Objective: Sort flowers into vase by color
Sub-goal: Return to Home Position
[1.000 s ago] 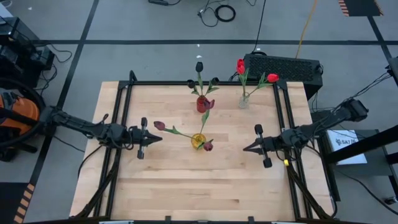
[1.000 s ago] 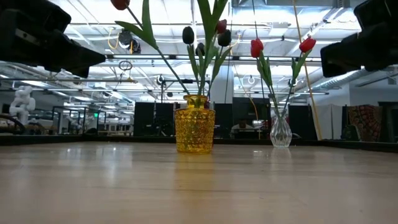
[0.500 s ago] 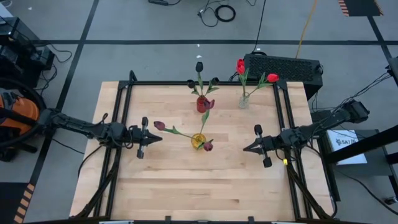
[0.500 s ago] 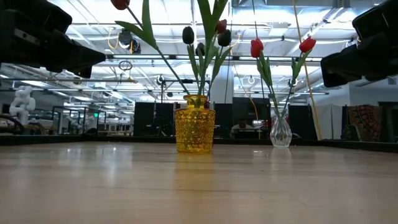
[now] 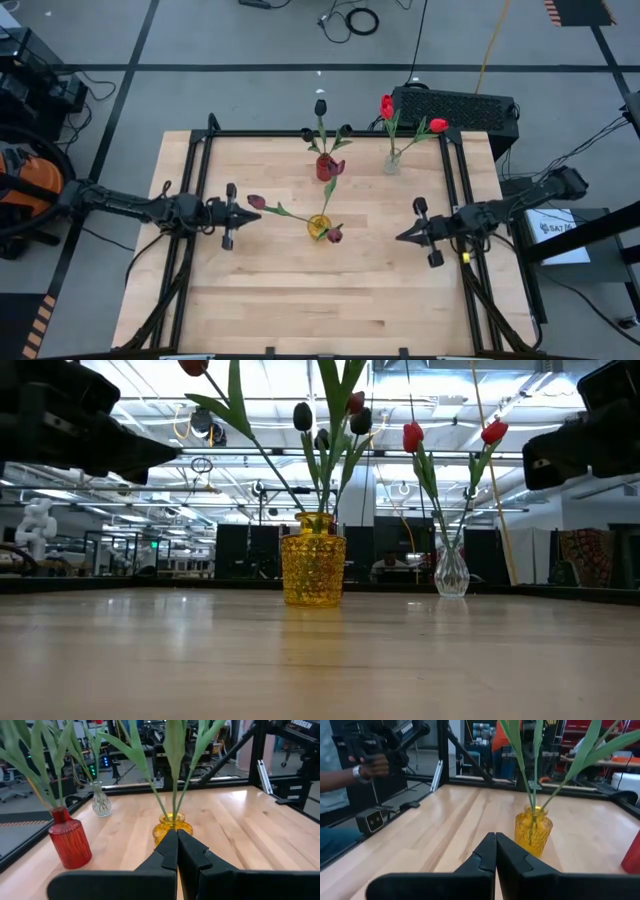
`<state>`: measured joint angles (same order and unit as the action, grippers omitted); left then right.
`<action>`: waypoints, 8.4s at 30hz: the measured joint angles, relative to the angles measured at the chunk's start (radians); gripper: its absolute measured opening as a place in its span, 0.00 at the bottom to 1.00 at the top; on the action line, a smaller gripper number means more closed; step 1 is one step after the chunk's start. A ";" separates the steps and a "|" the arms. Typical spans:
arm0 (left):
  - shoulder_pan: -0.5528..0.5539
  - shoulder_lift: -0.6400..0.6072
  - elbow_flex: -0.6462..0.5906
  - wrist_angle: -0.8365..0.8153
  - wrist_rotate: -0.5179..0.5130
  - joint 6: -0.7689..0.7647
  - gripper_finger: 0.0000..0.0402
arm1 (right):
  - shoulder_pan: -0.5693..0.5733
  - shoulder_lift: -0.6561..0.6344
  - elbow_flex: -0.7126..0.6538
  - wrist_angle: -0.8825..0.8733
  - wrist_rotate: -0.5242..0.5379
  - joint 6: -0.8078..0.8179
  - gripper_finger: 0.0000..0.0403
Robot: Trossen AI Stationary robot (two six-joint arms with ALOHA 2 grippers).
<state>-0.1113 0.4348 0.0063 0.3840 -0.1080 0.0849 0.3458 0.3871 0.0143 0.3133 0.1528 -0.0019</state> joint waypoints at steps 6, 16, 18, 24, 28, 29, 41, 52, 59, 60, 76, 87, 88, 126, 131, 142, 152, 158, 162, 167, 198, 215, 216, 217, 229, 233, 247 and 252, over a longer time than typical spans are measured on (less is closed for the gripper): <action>0.008 0.000 0.000 0.001 0.000 0.000 0.00 | 0.000 -0.091 0.000 -0.095 -0.002 -0.022 0.00; 0.007 0.000 -0.001 0.014 0.000 0.001 0.00 | -0.006 -0.165 0.000 -0.148 -0.003 -0.044 0.00; 0.007 0.000 -0.001 0.022 0.000 0.004 0.00 | -0.021 -0.172 0.000 -0.160 -0.003 -0.044 0.00; 0.007 0.000 -0.001 0.033 0.005 0.028 0.00 | -0.104 -0.192 0.000 -0.161 -0.071 -0.052 0.00; 0.007 0.000 -0.001 0.049 0.007 0.035 0.00 | -0.186 -0.194 0.000 -0.161 -0.137 -0.066 0.00; 0.007 0.000 -0.001 0.051 0.008 0.035 0.00 | -0.208 -0.194 0.000 -0.162 -0.151 -0.066 0.00; 0.007 0.000 -0.002 0.016 0.004 0.028 0.00 | -0.279 -0.204 0.000 -0.161 -0.083 -0.008 0.00; 0.007 0.000 -0.002 0.019 0.002 0.027 0.00 | -0.307 -0.378 0.000 -0.256 -0.177 -0.043 0.00; 0.007 0.000 -0.002 0.029 -0.001 0.030 0.00 | -0.353 -0.376 0.002 -0.296 -0.178 -0.028 0.00; 0.007 0.000 -0.002 0.031 -0.001 0.033 0.00 | -0.354 -0.377 0.002 -0.295 -0.178 -0.029 0.00; 0.023 0.000 -0.002 0.040 0.014 0.037 0.00 | -0.362 -0.376 0.002 -0.296 -0.152 -0.063 0.00; 0.176 -0.040 -0.002 -0.007 0.144 -0.001 0.00 | -0.362 -0.376 0.002 -0.296 -0.151 -0.063 0.00; 0.181 -0.048 -0.002 -0.020 0.144 -0.006 0.00 | -0.362 -0.376 0.002 -0.296 -0.151 -0.063 0.00; 0.158 -0.431 -0.002 -0.369 0.135 -0.025 0.00 | -0.361 -0.375 0.000 -0.294 -0.151 -0.063 0.00; 0.121 -0.431 -0.002 -0.369 0.136 -0.025 0.00 | -0.361 -0.375 0.000 -0.295 -0.151 -0.063 0.00; 0.074 -0.431 -0.002 -0.370 0.136 -0.026 0.02 | -0.361 -0.375 0.000 -0.295 -0.151 -0.063 0.00; 0.074 -0.431 -0.002 -0.369 0.130 -0.026 0.06 | -0.361 -0.375 0.000 -0.295 -0.151 -0.063 0.00; 0.074 -0.431 -0.002 -0.368 0.130 -0.026 0.06 | -0.361 -0.375 0.000 -0.295 -0.151 -0.063 0.00; 0.074 -0.431 -0.002 -0.368 0.130 -0.026 0.06 | -0.361 -0.375 0.000 -0.295 -0.151 -0.063 0.00; 0.074 -0.431 -0.002 -0.368 0.129 -0.026 0.06 | -0.361 -0.375 0.000 -0.295 -0.151 -0.063 0.00; 0.074 -0.431 -0.002 -0.367 0.129 -0.026 0.06 | -0.362 -0.375 0.000 -0.295 -0.151 -0.063 0.00; 0.074 -0.431 -0.002 -0.367 0.129 -0.026 0.06 | -0.362 -0.375 0.000 -0.296 -0.151 -0.063 0.00; 0.074 -0.431 -0.002 -0.367 0.129 -0.026 0.06 | -0.361 -0.376 0.000 -0.295 -0.151 -0.063 0.00; 0.074 -0.431 -0.002 -0.367 0.129 -0.026 0.06 | -0.361 -0.375 0.000 -0.295 -0.151 -0.063 0.00; 0.074 -0.431 -0.002 -0.367 0.129 -0.026 0.06 | -0.361 -0.375 0.000 -0.295 -0.151 -0.063 0.00; 0.074 -0.431 -0.002 -0.367 0.129 -0.026 0.06 | -0.361 -0.376 0.000 -0.295 -0.151 -0.063 0.00; 0.074 -0.430 -0.002 -0.367 0.129 -0.026 0.06 | -0.362 -0.375 0.000 -0.295 -0.151 -0.063 0.00; 0.074 -0.430 -0.002 -0.367 0.129 -0.026 0.06 | -0.361 -0.375 0.000 -0.296 -0.151 -0.063 0.00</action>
<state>-0.0374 0.0044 0.0046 0.0174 0.0208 0.0593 -0.0154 0.0116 0.0147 0.0177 0.0019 -0.0647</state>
